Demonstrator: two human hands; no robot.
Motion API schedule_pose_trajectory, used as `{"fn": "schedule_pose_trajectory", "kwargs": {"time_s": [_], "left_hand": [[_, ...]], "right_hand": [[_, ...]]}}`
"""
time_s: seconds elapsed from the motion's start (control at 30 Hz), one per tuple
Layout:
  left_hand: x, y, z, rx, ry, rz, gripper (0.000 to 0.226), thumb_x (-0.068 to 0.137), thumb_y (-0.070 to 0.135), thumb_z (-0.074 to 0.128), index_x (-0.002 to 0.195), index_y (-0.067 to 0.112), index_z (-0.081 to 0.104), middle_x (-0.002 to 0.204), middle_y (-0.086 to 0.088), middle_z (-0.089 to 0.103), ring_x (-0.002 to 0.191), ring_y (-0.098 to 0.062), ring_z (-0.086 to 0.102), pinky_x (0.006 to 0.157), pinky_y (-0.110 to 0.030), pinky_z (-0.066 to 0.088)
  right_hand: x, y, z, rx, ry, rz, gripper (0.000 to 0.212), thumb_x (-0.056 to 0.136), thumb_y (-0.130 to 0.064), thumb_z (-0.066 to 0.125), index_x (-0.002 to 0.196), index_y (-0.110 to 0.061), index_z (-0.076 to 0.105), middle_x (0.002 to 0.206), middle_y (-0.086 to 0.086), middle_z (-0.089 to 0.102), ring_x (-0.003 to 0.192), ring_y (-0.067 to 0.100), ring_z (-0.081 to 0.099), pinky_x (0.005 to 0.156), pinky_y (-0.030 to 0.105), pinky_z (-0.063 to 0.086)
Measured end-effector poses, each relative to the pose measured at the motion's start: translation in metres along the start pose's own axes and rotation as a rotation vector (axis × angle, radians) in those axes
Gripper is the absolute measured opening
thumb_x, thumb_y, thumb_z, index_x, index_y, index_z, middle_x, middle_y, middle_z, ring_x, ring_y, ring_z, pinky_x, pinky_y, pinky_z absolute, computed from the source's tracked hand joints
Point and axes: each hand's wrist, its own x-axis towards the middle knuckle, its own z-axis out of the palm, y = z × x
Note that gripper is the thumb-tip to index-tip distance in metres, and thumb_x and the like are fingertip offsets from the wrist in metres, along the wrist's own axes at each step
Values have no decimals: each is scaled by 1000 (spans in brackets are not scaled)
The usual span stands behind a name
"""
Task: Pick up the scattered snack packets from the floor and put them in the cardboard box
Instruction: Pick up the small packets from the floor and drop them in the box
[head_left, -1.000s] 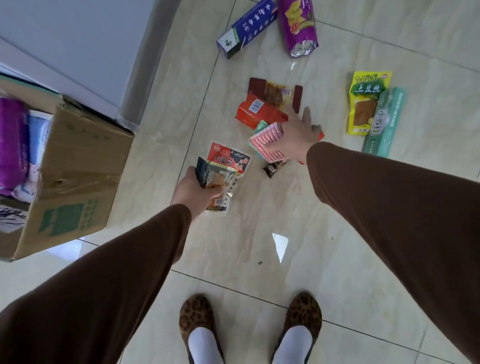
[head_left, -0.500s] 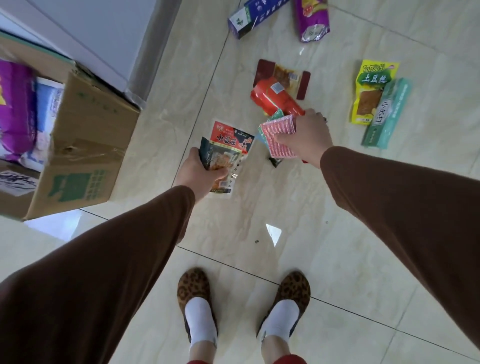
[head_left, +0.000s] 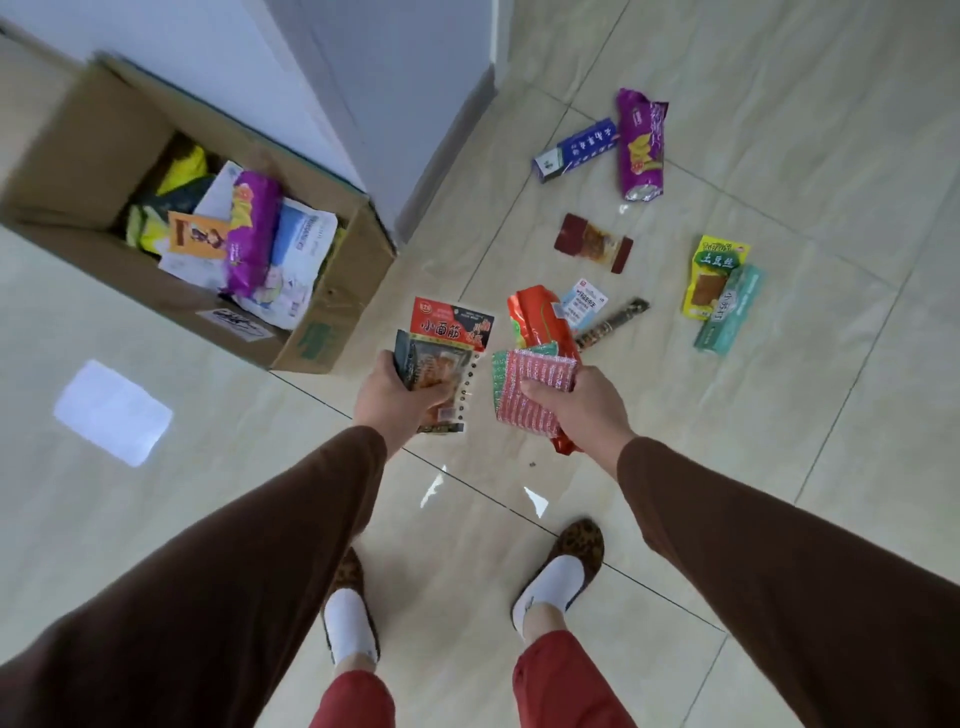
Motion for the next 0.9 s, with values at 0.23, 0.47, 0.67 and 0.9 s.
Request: {"fn": "schedule_pose_trajectory", "kwargs": {"time_s": [0.23, 0.47, 0.67, 0.9], "left_hand": [[-24, -51, -127, -77, 37, -29, 59, 71, 32, 87, 119, 26, 52, 111, 8, 68, 94, -14, 68, 79, -35, 61], [-28, -100, -260, -62, -19, -32, 49, 77, 23, 83, 114, 19, 50, 101, 8, 63, 81, -1, 60, 57, -16, 45], [8, -103, -337, -29, 13, -47, 50, 75, 23, 84, 111, 17, 50, 104, 2, 65, 87, -14, 66, 65, -29, 58], [68, -83, -395, -46, 18, -34, 47, 76, 21, 84, 109, 18, 50, 103, 0, 66, 88, -17, 69, 69, -34, 60]], "right_hand": [[-63, -71, 109, 51, -3, 38, 80, 58, -78, 73, 116, -24, 63, 100, -8, 74, 85, 8, 74, 75, 31, 62], [-117, -157, 220, 135, 29, 30, 56, 73, -64, 77, 111, -25, 66, 98, -8, 76, 81, 6, 74, 69, 25, 59], [-117, -222, 271, 177, 88, 3, 60, 73, -61, 79, 116, -24, 61, 103, -10, 71, 89, 8, 72, 76, 26, 59], [-84, -291, 302, 258, 115, -4, 54, 80, -47, 81, 120, -26, 52, 122, -2, 58, 99, 11, 67, 77, 23, 56]]}}
